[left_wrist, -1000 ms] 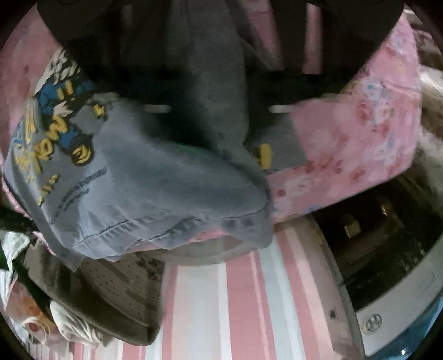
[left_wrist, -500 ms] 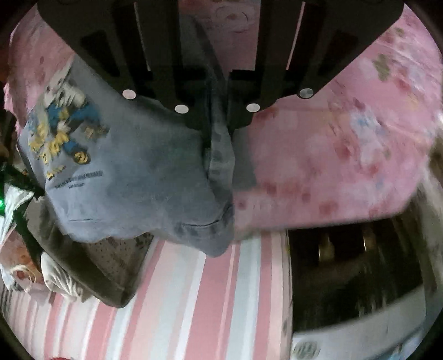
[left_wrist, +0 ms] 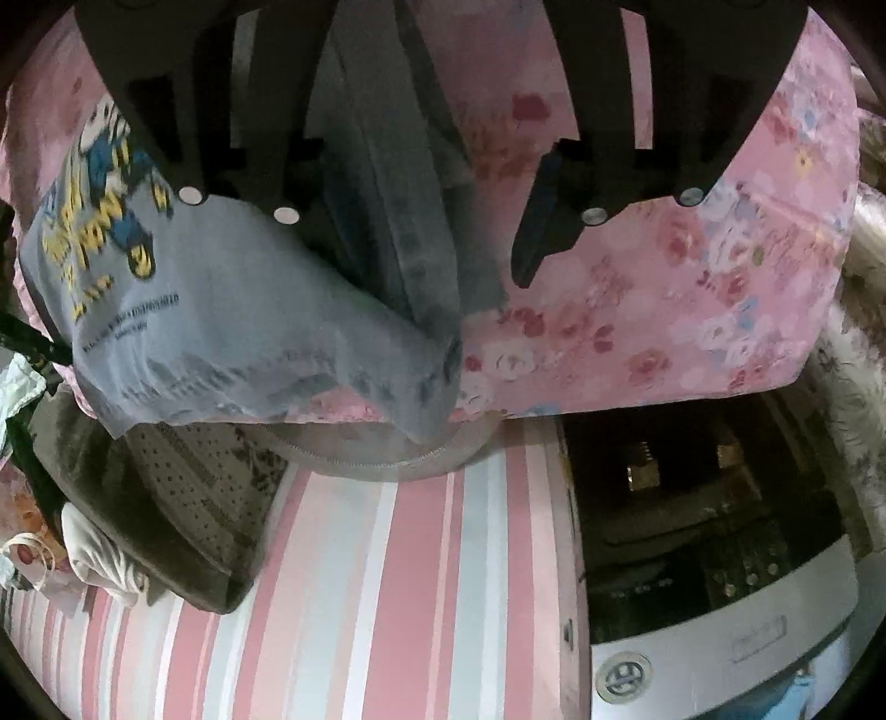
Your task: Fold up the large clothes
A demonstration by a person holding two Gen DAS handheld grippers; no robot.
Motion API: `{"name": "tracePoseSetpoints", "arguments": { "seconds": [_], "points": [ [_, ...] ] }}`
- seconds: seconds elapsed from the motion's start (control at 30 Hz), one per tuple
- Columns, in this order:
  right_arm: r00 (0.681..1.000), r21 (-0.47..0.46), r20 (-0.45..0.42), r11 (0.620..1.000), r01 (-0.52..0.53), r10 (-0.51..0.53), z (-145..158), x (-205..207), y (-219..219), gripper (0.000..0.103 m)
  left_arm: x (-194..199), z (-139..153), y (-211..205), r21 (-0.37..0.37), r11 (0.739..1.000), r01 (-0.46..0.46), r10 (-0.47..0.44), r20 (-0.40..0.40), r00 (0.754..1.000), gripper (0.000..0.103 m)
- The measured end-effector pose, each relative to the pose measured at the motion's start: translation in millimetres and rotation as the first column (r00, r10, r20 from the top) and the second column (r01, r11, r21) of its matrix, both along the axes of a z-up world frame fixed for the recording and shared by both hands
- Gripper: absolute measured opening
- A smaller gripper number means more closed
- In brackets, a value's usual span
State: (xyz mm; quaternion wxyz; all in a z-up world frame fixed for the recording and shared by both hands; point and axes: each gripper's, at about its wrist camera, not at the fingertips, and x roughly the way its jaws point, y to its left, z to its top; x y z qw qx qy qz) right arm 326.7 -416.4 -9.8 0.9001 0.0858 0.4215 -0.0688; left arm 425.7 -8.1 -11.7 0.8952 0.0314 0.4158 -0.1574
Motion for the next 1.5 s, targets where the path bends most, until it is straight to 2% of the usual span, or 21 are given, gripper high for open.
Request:
{"name": "tracePoseSetpoints", "arguments": {
  "seconds": [0.07,0.1,0.13,0.2,0.23,0.27,0.33,0.47,0.53,0.57,0.6,0.63,0.67,0.7,0.73,0.83,0.97,1.03,1.2,1.37,1.5],
  "points": [
    [1.000,0.042,-0.012,0.999,-0.007,0.007,-1,5,-2,0.020,12,-1,-5,-0.004,1.000,0.002,-0.002,-0.017,1.000,0.053],
    [1.000,0.046,-0.016,0.999,-0.010,0.010,-2,7,-2,0.021,15,-3,-6,-0.004,1.000,0.000,0.000,-0.020,1.000,0.050],
    [1.000,0.041,-0.021,0.999,-0.014,0.015,-3,9,0,0.021,20,-4,-6,-0.008,1.000,-0.001,0.000,-0.027,1.000,0.033],
    [0.999,-0.002,-0.034,1.000,-0.028,0.028,-6,14,4,0.018,30,-11,-5,-0.017,1.000,0.000,-0.001,-0.063,0.998,0.011],
    [0.999,-0.051,-0.041,0.999,-0.011,0.009,-7,15,5,0.006,34,-16,-4,-0.019,1.000,-0.008,0.006,-0.078,0.997,0.008],
    [0.999,-0.070,-0.049,0.998,0.008,-0.011,-9,16,4,0.002,35,-19,-4,-0.001,1.000,-0.020,0.020,-0.080,0.997,0.000],
    [0.998,-0.050,-0.067,0.999,0.018,-0.021,-14,19,1,0.002,32,-30,-3,0.025,0.999,-0.026,0.028,-0.085,0.996,0.000],
    [0.998,-0.103,-0.064,0.995,0.000,-0.007,-13,17,8,0.003,25,-34,-1,0.045,0.999,-0.030,0.032,-0.060,0.998,0.000],
    [1.000,-0.085,-0.030,0.996,-0.007,0.005,-6,10,9,0.007,22,-28,1,0.035,0.998,-0.046,0.048,-0.052,0.998,0.004],
    [1.000,-0.061,-0.010,0.998,-0.005,0.005,0,3,7,0.016,20,-23,2,0.029,0.998,-0.046,0.048,-0.049,0.998,0.009],
    [1.000,-0.051,0.004,0.999,0.004,-0.004,5,-3,6,0.028,17,-18,1,0.039,0.998,-0.048,0.049,-0.038,0.998,0.026],
    [0.999,-0.051,0.028,0.998,0.019,-0.018,11,-9,6,0.049,11,-11,0,0.067,0.996,-0.059,0.059,-0.003,0.998,0.047],
    [0.998,-0.058,0.057,0.998,0.032,-0.029,17,-19,7,0.053,8,-6,-2,0.078,0.995,-0.057,0.056,0.015,0.998,0.058],
    [0.997,-0.055,0.070,0.998,0.035,-0.031,22,-26,9,0.053,2,0,-3,0.090,0.994,-0.061,0.058,0.037,0.998,0.073],
    [0.996,-0.048,0.077,0.998,0.036,-0.033,26,-31,10,0.053,-4,7,-4,0.099,0.992,-0.074,0.068,0.058,0.996,0.082],
    [0.994,-0.034,0.104,0.999,0.039,-0.036,35,-51,19,0.062,-25,28,-7,0.097,0.991,-0.092,0.081,0.117,0.990,0.100],
    [0.992,-0.055,0.128,0.998,0.021,-0.014,39,-73,37,0.074,-56,43,-26,0.100,0.993,-0.057,0.043,0.134,0.990,0.100],
    [0.991,-0.064,0.133,0.998,0.018,-0.009,37,-81,46,0.076,-69,45,-38,0.111,0.993,-0.047,0.030,0.152,0.988,0.100],
    [0.991,-0.051,0.132,0.999,0.006,0.001,32,-100,58,0.077,-112,48,-72,0.086,0.996,-0.006,-0.009,0.179,0.984,0.100],
    [0.991,-0.016,0.134,0.999,0.034,-0.031,21,-112,56,0.077,-140,37,-108,0.012,0.999,0.050,-0.051,0.142,0.989,0.100],
    [0.991,0.006,0.126,0.999,0.045,-0.046,14,-119,55,0.077,-149,28,-130,0.011,0.998,0.060,-0.061,0.123,0.991,0.100]
  ]
}}
